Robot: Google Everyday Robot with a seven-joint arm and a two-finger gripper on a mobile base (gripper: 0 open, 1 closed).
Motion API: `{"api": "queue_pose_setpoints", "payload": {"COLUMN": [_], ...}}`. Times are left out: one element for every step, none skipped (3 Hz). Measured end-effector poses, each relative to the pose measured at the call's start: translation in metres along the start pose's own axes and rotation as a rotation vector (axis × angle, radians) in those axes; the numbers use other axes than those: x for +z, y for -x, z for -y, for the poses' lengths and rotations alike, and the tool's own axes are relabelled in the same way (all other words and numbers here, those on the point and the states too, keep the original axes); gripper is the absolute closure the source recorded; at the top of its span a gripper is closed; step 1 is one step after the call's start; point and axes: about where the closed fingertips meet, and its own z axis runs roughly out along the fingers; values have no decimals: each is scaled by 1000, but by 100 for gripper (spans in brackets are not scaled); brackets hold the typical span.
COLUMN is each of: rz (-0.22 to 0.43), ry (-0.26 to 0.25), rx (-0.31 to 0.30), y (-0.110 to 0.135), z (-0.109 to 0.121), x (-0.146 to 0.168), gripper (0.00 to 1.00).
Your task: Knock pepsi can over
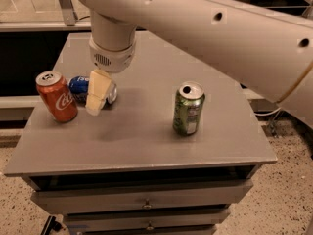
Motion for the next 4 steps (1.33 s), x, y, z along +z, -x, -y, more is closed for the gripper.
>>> {"api": "queue_pose_setpoints", "payload": {"rz": [4, 13, 33, 61], "ry": [-12, -23, -37, -65], "rx": [1, 4, 6, 10], "y": [3, 4, 2, -4], "z": [0, -1, -1, -1], "x": [0, 0, -2, -6], "gripper": [0, 0, 0, 0]}}
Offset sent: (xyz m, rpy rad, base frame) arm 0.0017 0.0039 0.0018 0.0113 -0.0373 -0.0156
